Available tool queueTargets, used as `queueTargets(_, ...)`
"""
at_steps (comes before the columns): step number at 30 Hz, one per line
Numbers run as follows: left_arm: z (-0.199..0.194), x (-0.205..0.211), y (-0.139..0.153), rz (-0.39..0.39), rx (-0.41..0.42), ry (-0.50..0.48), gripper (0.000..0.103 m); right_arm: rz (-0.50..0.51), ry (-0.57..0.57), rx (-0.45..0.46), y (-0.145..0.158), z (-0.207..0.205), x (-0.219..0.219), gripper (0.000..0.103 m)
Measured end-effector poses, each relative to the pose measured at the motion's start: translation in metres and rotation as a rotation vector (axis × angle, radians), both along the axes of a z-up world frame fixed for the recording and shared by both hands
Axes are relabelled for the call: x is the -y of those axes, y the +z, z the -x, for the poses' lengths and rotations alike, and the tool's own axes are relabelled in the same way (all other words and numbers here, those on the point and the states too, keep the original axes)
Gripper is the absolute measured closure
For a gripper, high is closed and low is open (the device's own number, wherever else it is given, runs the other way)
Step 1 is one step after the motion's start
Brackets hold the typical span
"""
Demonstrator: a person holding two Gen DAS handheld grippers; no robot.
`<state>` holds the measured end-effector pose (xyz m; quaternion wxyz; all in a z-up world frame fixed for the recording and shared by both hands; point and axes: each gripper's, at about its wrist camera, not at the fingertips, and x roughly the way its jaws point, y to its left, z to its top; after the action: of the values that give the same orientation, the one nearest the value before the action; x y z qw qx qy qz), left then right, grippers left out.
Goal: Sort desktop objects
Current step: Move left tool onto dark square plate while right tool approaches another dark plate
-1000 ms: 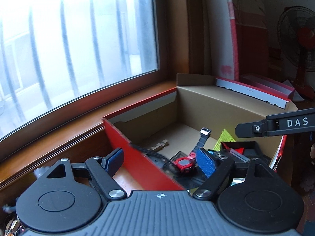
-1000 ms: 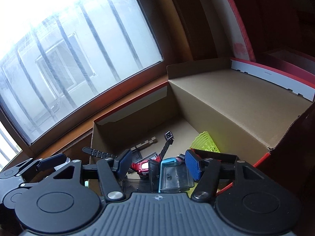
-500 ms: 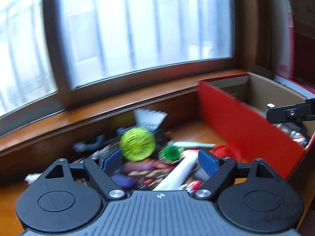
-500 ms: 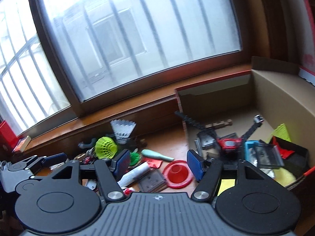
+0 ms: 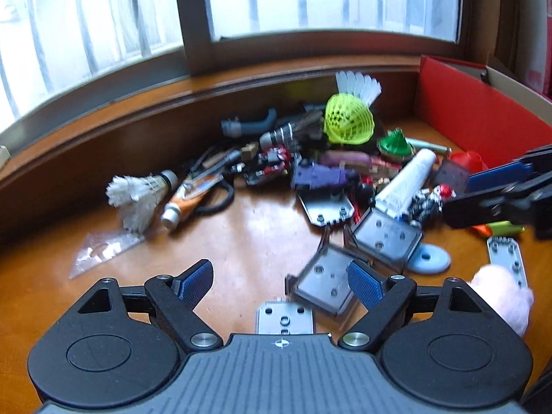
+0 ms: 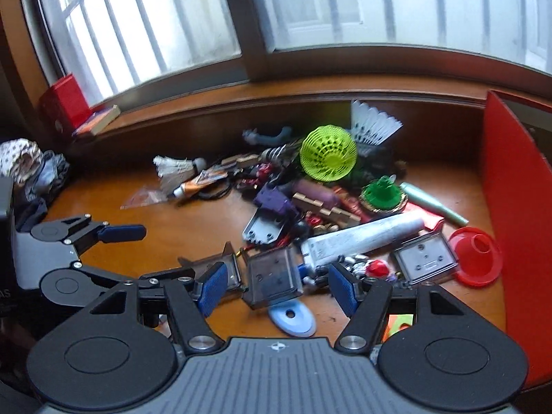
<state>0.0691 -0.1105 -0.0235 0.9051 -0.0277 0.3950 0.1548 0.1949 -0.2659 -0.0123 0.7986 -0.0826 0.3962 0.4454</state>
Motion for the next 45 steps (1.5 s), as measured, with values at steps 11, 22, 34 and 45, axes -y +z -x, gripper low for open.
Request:
queueTargets(11, -0.012, -0.002, -0.026, 0.047, -0.032, -0.144, 0.027, 0.125, 0.063, 0.044, -0.028, 0.004, -0.040, 0.039)
queueTargets(22, -0.017, -0.007, -0.032, 0.062, -0.018, -0.216, 0.044, 0.181, 0.092, 0.085, -0.041, 0.000, -0.060, 0.041)
queueTargets(34, -0.031, -0.019, -0.035, 0.063, -0.009, -0.330, 0.040, 0.221, 0.127, 0.105, -0.046, -0.009, -0.074, 0.041)
queueTargets(45, -0.023, -0.019, -0.034, 0.075, 0.004, -0.320, 0.049, 0.213, 0.137, 0.101, -0.047, -0.015, -0.076, 0.043)
